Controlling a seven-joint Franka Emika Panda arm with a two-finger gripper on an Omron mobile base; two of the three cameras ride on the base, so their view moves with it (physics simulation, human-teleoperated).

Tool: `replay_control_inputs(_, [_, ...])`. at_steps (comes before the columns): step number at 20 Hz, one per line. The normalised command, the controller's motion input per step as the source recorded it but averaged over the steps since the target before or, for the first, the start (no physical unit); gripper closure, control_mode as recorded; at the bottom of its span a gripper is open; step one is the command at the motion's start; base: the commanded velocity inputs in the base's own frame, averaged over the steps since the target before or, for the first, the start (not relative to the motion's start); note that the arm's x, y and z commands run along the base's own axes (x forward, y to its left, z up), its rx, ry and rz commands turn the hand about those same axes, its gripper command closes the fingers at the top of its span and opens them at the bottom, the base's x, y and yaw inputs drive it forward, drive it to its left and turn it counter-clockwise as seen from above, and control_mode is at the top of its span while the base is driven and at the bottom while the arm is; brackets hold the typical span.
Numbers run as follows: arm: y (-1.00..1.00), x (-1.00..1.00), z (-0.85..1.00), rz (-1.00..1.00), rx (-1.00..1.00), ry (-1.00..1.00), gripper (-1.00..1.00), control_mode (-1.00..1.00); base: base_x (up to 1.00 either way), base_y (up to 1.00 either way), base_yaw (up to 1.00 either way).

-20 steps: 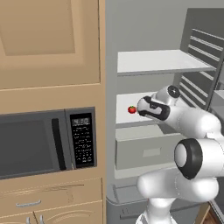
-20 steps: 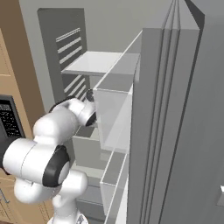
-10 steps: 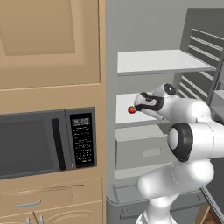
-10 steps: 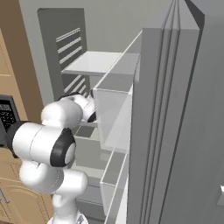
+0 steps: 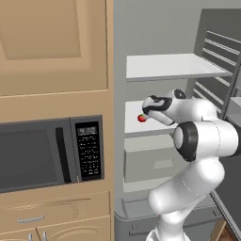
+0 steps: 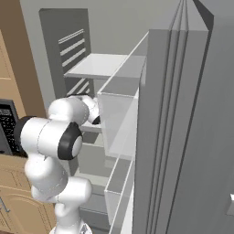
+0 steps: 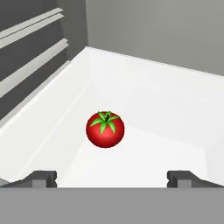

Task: Place one tomato and one chicken drumstick in each tupperware on the nearby counter, to pack two identical lunches.

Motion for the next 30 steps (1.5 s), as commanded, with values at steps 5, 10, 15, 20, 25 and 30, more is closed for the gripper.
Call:
replay_control_inputs(5, [0.0,0.26,-0.37,0.02,0.02,0.01,-1.0,-1.0,0.0,0.0,0.0])
replay_control_inputs(10, [0.0,0.3,-0.16,0.03,0.02,0.0,-1.0,-1.0,0.0,0.0,0.0])
replay_control_inputs(15, [0.0,0.3,-0.11,0.03,0.02,0.05,-1.0,-1.0,0.0,0.0,0.0])
replay_control_inputs(20, [0.0,0.34,-0.1,0.05,0.02,0.09,-1.0,-1.0,0.0,0.0,0.0])
replay_control_inputs(25, [0.0,0.43,-0.16,0.11,0.03,0.06,-1.0,-1.0,0.0,0.0,0.0])
replay_control_inputs(30, [0.0,0.35,-0.28,0.17,0.01,0.02,-1.0,-1.0,0.0,0.0,0.0])
